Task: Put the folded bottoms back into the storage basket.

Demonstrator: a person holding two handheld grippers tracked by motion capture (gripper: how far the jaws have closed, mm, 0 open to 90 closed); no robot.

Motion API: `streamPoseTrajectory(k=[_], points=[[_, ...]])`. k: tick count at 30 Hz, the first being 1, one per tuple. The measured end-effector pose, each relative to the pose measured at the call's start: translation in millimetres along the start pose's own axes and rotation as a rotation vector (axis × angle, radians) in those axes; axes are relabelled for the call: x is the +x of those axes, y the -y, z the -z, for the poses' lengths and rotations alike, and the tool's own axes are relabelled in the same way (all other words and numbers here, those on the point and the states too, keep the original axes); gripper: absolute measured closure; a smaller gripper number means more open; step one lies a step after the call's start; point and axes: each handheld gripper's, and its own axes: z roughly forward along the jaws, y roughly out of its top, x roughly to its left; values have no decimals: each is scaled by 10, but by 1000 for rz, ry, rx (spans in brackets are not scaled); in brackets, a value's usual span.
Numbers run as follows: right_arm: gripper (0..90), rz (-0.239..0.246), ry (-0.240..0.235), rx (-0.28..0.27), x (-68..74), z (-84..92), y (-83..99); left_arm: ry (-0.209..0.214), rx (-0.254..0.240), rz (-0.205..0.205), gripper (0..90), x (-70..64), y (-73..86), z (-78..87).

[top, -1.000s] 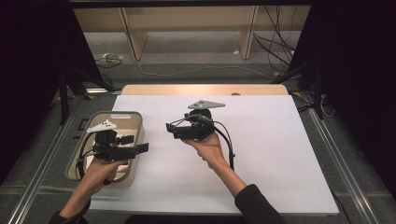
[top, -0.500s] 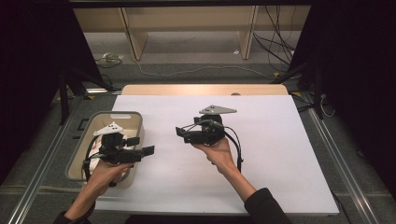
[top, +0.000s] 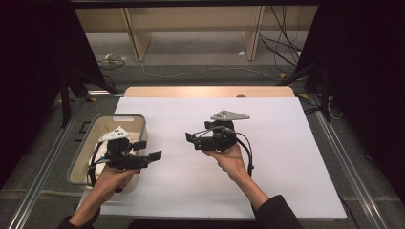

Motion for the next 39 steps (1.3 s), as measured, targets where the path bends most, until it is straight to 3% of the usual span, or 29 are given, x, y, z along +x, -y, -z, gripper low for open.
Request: streamPoseTrajectory(k=[11, 39], points=[[144, 13, 8, -13, -31, 123, 73, 31, -32, -14, 153, -52, 18, -11], [151, 46, 36, -34, -13, 385, 267, 58, -35, -59, 151, -143, 97, -52]])
